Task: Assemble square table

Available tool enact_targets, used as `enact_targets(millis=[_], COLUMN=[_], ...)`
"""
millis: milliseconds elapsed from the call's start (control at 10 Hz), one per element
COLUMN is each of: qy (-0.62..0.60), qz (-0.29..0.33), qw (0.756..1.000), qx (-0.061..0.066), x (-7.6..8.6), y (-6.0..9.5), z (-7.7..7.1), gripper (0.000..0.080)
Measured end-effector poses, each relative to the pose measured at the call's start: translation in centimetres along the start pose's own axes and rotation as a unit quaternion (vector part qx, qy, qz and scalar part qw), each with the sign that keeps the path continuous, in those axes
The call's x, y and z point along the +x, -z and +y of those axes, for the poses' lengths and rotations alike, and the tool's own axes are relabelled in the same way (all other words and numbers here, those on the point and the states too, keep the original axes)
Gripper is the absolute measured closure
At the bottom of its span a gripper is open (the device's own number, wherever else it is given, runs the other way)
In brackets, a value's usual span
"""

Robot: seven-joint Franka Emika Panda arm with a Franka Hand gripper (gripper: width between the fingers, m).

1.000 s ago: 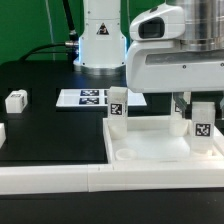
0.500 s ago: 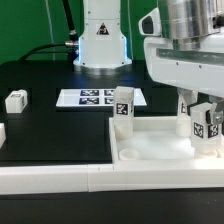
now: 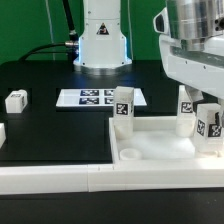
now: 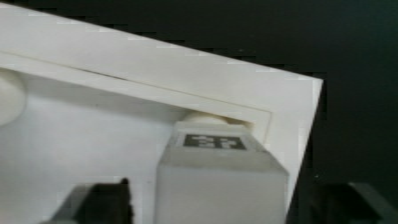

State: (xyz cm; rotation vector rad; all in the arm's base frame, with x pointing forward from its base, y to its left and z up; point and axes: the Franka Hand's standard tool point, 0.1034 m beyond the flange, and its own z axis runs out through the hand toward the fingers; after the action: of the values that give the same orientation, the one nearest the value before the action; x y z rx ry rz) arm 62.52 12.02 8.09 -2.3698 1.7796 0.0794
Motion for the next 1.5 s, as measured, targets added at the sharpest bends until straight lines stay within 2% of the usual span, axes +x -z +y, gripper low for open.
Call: enact_targets(millis=[100, 300, 400, 600, 700, 800, 900, 1000, 1200, 1400, 1500], qy=[0.089, 0.250, 0.256, 0.340, 0.419, 0.501, 0.569, 0.579, 0.569, 0.531, 0.504], qz=[0.020, 0.031, 0.031, 0.030, 0.033, 0.040, 0.047, 0.047, 0.048, 0.049, 0.050], qw=[0.996, 0.967, 0.966, 0.940, 0.907, 0.863, 0.820, 0.812, 0.819, 0.845, 0.861], qx=[0.003, -0.018, -0.017, -0.020, -0.030, -0.046, -0.053, -0.053, -0.052, -0.049, -0.047], x=[-0.4, -0.8, -0.7, -0.7, -0.3, 0.0, 0.1, 0.3, 0.2, 0.2, 0.1], y=[-0.5, -0.8, -0.8, -0.8, -0.7, -0.4, -0.1, -0.3, -0.3, -0.3, -0.3], z=[-0.1, 0.1, 0.1, 0.1, 0.2, 0.0, -0.3, -0.2, -0.2, -0.2, -0.2], gripper=[0.0187, 0.0157, 0.0152, 0.0151, 0.0151, 0.0151, 0.0151, 0.0151, 0.0162, 0.0515, 0.0515])
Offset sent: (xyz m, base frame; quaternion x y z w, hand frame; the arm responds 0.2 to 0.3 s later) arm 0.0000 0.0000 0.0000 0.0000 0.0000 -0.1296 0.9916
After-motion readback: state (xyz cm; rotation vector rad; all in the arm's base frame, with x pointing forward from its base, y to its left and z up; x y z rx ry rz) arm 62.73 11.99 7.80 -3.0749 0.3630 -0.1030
